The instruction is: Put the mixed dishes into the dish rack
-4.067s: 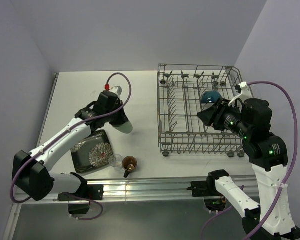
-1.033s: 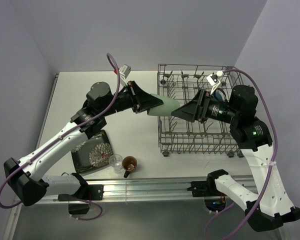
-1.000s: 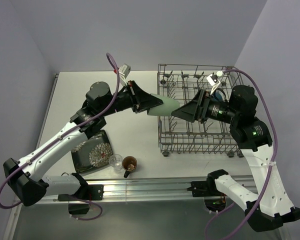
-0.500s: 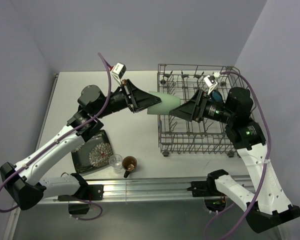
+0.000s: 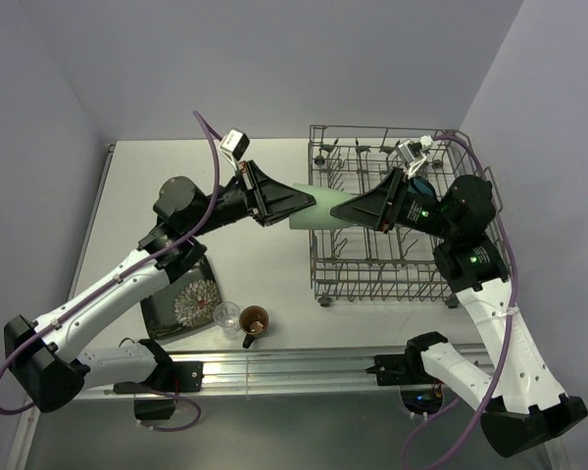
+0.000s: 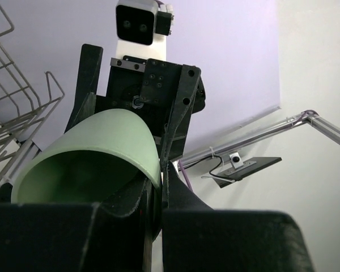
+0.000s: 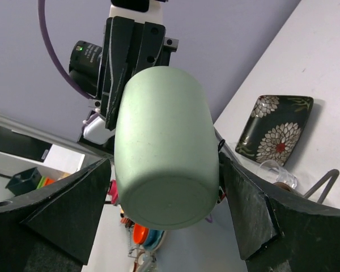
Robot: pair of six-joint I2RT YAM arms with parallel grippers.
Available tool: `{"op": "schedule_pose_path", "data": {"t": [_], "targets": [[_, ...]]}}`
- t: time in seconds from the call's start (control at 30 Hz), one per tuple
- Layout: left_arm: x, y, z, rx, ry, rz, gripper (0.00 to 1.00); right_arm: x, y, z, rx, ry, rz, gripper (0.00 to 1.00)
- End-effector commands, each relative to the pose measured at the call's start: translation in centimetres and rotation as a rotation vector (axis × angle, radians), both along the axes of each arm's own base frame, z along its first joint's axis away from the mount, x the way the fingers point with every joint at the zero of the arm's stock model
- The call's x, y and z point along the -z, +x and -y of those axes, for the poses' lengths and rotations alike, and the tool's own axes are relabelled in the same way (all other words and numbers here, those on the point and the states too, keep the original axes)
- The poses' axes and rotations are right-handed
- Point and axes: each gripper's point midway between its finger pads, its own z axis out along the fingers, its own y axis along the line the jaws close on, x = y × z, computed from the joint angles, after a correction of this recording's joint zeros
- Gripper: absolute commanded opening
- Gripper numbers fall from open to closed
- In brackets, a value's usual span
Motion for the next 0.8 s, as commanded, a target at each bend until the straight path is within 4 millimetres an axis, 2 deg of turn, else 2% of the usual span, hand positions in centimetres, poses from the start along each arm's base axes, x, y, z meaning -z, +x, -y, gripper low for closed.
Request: {"op": "schedule_pose_path", "data": {"t": [0.0,0.13,0.2,0.23,0.27,0.33,0.37,0.4,0.43,0.47,0.5,0.53,0.57,0.63,0.67,0.7,0.73,0.77], "targets": [[-2.6,-1.2,-0.5,0.037,-0.082,0.072,0.0,-1.9,-1.3,-0.1,-0.039,0.041,0.082,0.87],[-2.5,-1.3,-0.3,0.056,-0.085,0.067,0.0,-1.6,-1.2,0.0,-0.023,0.047,0.076,0.8],[-2.2,-1.4,-0.2,0.064,-0.08,0.061,0.0,-1.9,-1.0,0.0,-0.017,0.058,0.084,0.7],[-2.1,-1.4,-0.2,0.065,-0.081,0.057,0.0,-2.0,-0.9,0.0,-0.014,0.06,0.084,0.64],[-1.9,-1.4,-0.3,0.067,-0.079,0.053,0.0,-1.9,-0.8,0.0,-0.012,0.056,0.081,0.47],[-1.1,-1.3,-0.2,0.074,-0.06,0.03,0.32,-1.9,-0.1,0.0,0.007,0.038,0.087,0.19],[-1.0,-1.2,-0.3,0.069,-0.054,0.028,0.47,-1.4,0.2,0.0,0.018,0.021,0.062,0.0],[-0.8,-1.0,-0.4,0.059,-0.047,0.019,0.75,-1.4,1.0,0.0,0.04,0.002,0.072,0.0],[-0.6,-1.0,-0.6,0.056,-0.036,0.014,0.89,-1.2,1.3,0.0,0.047,-0.009,0.067,0.0],[-0.7,-0.6,-1.0,0.036,-0.026,0.024,0.97,-0.9,1.6,0.0,0.055,-0.023,0.053,0.0],[-1.0,-0.4,-1.3,0.021,-0.017,0.03,0.99,-0.8,2.1,0.0,0.064,-0.034,0.059,0.0],[0.0,0.2,-1.6,-0.01,0.044,0.011,0.99,-0.8,2.6,0.1,0.089,-0.04,0.055,0.0],[0.1,1.1,-2.4,-0.058,0.074,0.01,0.99,-0.5,2.9,0.2,0.101,-0.052,0.042,0.0],[-1.2,2.8,-4.5,-0.213,0.134,0.054,0.99,-0.4,4.1,0.4,0.145,-0.082,0.051,0.0],[1.8,4.4,-6.1,-0.306,0.27,-0.06,0.99,0.3,4.6,0.6,0.165,-0.114,0.022,0.0],[0.3,4.9,-8.0,-0.404,0.303,-0.06,0.99,0.1,5.3,0.8,0.187,-0.147,0.051,0.0],[1.1,7.7,-11.3,-0.624,0.389,-0.099,0.99,0.4,6.5,1.4,0.254,-0.18,0.053,0.0],[5.4,7.4,-13.9,-0.706,0.574,-0.247,0.99,0.8,7.3,1.9,0.288,-0.232,0.022,0.0]]}}
